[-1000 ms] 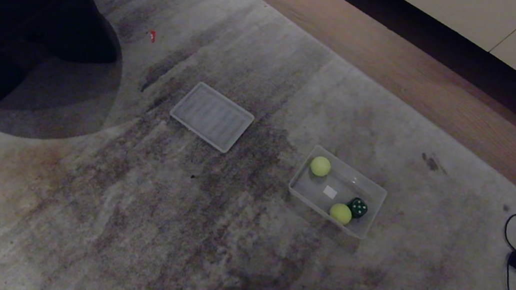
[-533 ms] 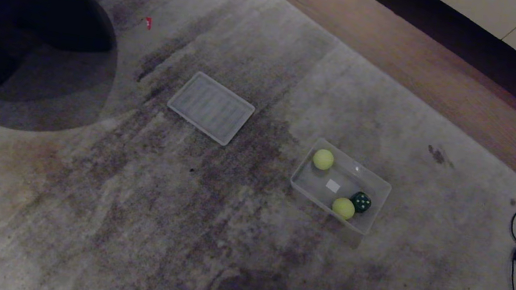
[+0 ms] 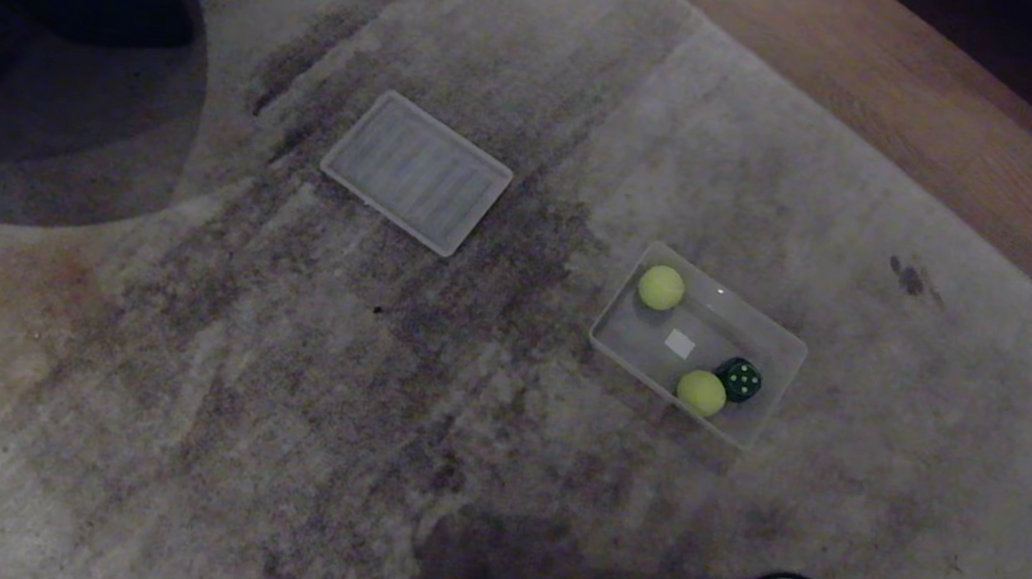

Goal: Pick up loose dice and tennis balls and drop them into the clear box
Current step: Put the toys in the box

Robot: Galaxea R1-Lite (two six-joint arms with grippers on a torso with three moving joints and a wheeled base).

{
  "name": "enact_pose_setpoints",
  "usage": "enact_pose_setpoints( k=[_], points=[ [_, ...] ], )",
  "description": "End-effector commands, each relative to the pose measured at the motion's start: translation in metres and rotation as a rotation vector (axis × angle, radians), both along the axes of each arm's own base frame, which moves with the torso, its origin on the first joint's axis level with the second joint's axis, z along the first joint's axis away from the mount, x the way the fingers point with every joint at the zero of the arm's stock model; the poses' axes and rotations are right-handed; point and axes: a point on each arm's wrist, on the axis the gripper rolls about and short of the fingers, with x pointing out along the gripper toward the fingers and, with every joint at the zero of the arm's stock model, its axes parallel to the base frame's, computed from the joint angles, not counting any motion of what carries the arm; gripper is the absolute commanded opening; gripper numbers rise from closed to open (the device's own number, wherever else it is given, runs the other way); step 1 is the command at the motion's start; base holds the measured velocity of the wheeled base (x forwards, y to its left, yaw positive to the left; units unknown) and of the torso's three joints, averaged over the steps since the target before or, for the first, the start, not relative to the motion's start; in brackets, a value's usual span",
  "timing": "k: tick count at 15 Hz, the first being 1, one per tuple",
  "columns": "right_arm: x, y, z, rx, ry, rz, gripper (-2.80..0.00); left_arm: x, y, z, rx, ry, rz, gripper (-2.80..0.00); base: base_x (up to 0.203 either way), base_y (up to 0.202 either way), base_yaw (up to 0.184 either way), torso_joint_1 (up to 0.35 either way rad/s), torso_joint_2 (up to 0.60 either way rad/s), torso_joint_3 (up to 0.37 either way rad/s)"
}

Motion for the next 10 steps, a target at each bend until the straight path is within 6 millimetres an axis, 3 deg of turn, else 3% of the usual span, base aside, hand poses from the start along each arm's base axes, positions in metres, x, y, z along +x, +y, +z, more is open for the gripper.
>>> enact_pose_setpoints(
  k=[1, 10],
  points=[
    [0.0001, 0.0000, 0.0000, 0.000, 0.002, 0.000, -2.80, 0.0002, 0.0000, -0.0004, -0.001, 0.003, -0.001, -2.80, 0.000, 0.000, 0.000, 0.000, 0.00, -0.188],
    [0.0001, 0.0000, 0.0000, 0.001, 0.002, 0.000, -2.80, 0.0002, 0.0000, -0.0004, 0.004, 0.004, -0.001, -2.80, 0.000, 0.000, 0.000, 0.002, 0.00, -0.197]
  ],
)
